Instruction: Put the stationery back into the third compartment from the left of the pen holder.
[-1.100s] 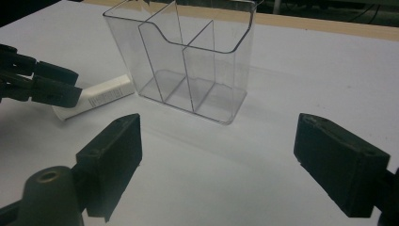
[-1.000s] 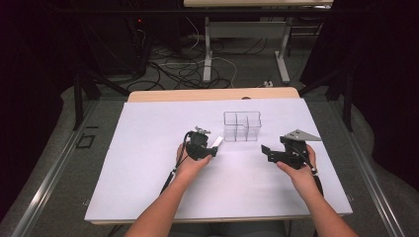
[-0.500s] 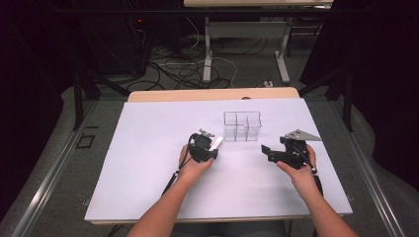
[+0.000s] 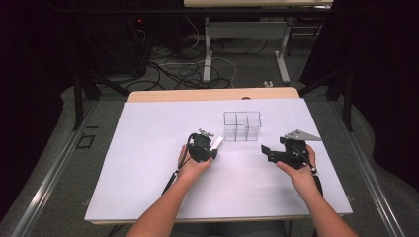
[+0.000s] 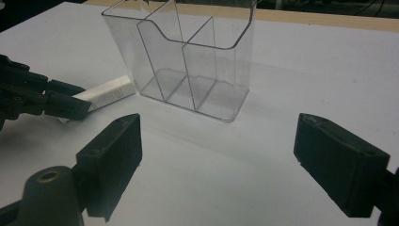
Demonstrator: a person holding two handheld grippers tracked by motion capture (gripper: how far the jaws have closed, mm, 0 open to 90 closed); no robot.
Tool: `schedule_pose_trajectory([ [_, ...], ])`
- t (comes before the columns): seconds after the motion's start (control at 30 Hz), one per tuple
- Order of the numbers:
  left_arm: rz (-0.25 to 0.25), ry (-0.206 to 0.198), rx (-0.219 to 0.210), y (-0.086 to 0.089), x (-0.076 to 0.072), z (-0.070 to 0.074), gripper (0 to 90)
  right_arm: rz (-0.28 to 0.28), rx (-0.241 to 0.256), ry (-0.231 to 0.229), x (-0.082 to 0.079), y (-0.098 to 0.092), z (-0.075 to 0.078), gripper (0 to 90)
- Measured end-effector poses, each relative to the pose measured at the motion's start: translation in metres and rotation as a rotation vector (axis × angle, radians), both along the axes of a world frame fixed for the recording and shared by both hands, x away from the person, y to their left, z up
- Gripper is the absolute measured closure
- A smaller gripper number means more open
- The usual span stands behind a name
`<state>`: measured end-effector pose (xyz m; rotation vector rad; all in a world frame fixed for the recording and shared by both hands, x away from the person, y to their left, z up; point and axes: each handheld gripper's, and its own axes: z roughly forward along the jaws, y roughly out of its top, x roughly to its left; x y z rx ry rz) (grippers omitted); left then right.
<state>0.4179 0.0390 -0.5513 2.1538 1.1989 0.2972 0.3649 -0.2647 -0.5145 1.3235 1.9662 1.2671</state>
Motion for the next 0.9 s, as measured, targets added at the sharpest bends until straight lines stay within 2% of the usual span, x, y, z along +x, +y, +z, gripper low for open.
schedule_pose_trajectory([
  [0.33, -0.027, 0.011, -0.011, 0.006, -0.001, 0.006, 67.3, 0.004, 0.006, -0.001, 0.000, 0.000, 0.000, 15.5],
  [0.57, -0.044, 0.002, -0.040, 0.011, -0.006, 0.016, 67.3, 0.011, 0.011, 0.004, 0.000, 0.002, 0.001, 15.5],
  [0.9, -0.097, 0.011, -0.052, 0.018, -0.021, 0.029, 67.3, 0.037, -0.027, -0.005, -0.003, 0.007, 0.004, 15.5],
])
